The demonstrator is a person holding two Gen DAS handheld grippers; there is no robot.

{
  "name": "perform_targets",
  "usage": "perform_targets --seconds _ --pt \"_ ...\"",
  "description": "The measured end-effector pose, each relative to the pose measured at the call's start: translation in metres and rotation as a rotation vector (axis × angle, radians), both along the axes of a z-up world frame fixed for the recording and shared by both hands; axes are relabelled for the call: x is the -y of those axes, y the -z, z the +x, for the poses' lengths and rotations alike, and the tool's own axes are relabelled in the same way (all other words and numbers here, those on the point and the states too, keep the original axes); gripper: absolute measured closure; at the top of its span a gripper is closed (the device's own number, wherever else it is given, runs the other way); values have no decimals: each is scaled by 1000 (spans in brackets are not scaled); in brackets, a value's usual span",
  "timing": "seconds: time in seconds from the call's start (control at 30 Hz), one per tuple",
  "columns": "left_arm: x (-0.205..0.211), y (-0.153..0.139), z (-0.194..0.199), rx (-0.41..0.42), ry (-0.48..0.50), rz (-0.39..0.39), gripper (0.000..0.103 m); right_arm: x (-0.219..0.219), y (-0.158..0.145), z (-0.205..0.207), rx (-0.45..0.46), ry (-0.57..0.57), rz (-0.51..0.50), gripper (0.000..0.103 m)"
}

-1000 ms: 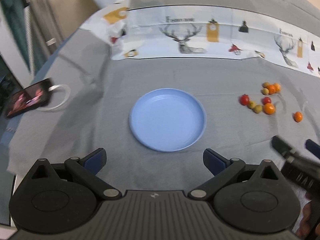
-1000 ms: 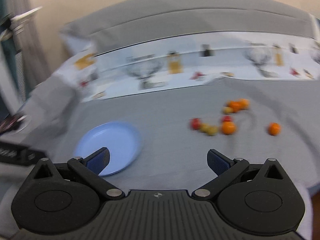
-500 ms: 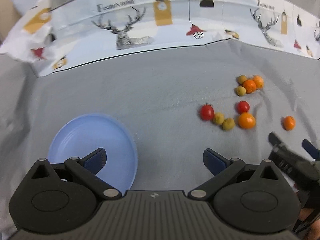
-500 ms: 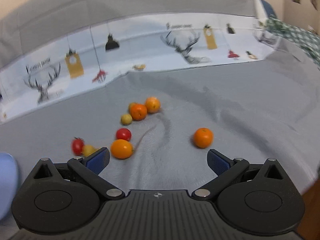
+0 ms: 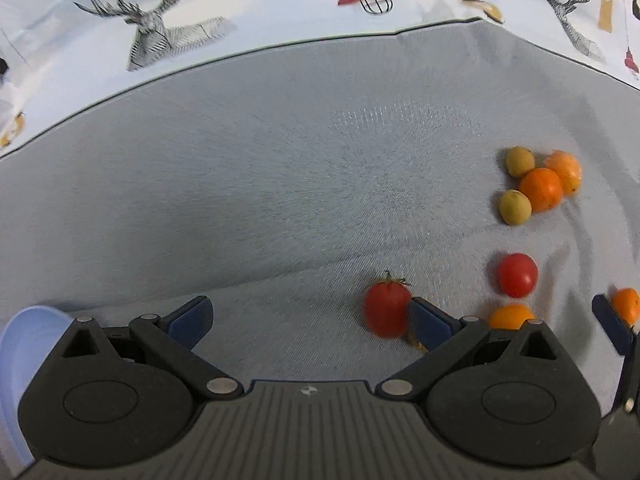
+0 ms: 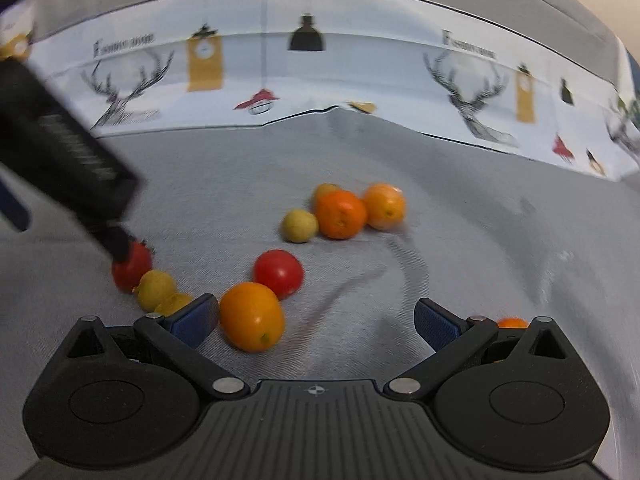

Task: Organize fruits
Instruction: 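Grasp an orange with the right gripper while the left gripper grasps a red tomato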

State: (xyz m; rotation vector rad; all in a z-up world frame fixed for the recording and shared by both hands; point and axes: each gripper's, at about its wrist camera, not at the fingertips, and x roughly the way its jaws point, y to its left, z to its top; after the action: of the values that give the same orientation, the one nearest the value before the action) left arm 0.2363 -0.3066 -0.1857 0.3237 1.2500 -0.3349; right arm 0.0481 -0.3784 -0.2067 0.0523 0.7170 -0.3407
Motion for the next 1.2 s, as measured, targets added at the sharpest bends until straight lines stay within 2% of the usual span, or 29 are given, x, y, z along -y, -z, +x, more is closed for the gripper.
perform_targets --seconds 0.13,0.2,0.27,0.37,0.4,0.47,0.5,0.53,0.6,0.83,1.03,1.1,1.2 --pt "4 14 10 -66 -27 -18 0 -7 6 6 -33 -45 -40 1" --pt "5 21 12 -72 -42 18 0 -8 7 7 -32 -58 -33 2" --pt "6 28 13 -72 -37 59 0 -8 8 6 -34 -69 -25 8" --pt "2 27 10 -55 -27 61 2 -11 8 1 -28 -80 -9 16" --pt "0 25 8 -43 -20 56 10 -13 9 -1 -24 -90 -10 21" --pt "-2 18 5 -41 -6 27 38 -17 8 -1 -12 -117 -10 42" --pt "-1 13 3 -41 9 17 71 -20 7 -2 -8 -121 -31 62" --pt "0 10 1 -49 22 20 76 -22 7 -2 -9 -121 -53 68" --pt "-3 5 -1 -52 10 -3 77 -16 5 -4 8 -98 -27 68" --pt "-21 -24 -20 39 23 -36 77 14 1 -10 65 86 34 68" --pt "-51 -76 -72 99 9 -90 77 23 -5 -22 143 137 76 68" --pt "-68 -95 -90 113 -2 -100 81 22 -11 -28 164 149 60 68" --pt "-97 -120 -115 145 -24 -99 81 11 -32 -45 200 159 25 68"
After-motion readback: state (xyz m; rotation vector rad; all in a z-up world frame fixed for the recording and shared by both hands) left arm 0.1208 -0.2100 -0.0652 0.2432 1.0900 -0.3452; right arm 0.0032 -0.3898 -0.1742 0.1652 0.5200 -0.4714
